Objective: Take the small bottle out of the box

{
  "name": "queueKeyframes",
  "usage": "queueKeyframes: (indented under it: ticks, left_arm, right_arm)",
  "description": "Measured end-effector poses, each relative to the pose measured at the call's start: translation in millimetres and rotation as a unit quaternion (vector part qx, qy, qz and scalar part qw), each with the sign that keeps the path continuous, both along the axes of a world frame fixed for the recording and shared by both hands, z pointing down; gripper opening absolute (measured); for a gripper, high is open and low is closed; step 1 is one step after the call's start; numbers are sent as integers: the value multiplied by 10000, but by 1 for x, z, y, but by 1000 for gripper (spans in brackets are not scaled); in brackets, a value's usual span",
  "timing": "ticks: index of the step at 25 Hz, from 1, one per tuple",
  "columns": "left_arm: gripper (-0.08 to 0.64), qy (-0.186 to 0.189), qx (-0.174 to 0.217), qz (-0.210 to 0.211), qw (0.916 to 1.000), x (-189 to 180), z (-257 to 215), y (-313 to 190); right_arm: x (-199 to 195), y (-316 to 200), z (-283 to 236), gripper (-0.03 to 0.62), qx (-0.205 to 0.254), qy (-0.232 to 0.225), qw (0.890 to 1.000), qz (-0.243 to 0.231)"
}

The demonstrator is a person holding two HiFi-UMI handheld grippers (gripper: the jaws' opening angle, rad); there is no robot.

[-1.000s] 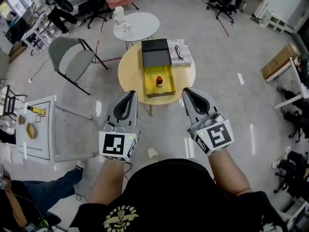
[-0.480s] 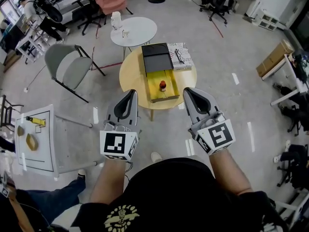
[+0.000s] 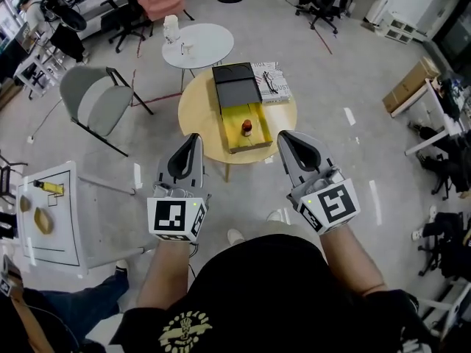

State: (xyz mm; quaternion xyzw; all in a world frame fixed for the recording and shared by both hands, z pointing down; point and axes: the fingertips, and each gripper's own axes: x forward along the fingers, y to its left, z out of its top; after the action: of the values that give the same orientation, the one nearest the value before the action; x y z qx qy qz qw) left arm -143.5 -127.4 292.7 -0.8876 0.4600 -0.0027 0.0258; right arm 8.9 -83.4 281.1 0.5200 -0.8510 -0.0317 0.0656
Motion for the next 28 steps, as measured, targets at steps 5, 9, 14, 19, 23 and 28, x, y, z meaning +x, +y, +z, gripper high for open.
queueKeyframes:
  ticks: [5,9,14,19,23,28]
  left_arm:
    - [15,-43,-36,60,10000,3,4,3]
    - [15,-111,-10,6,9999,-3,2,1]
    - [15,-170,-9,-111,9998,-7,2,-7]
    - [15,-218,-81,-127,9996,-1,8,-26]
    - [15,-237,-91,-82,9996,13,11,-41]
    - [15,-275,-128,-94,9995,23,16,-57]
  right_arm:
    - [7,-1,6,12,-88,-65,9999,81]
    - [1,-8,5,12,-39,-112,9999,0]
    - [-3,-21,7,13,-44,-148,9998,-128]
    - [5,-36,13,12,-98,-174,9997,-118]
    - [19,-52,23,13,-187,-190,9996,-60]
    - [30,-71,28,13,-231,-193,9995,-63]
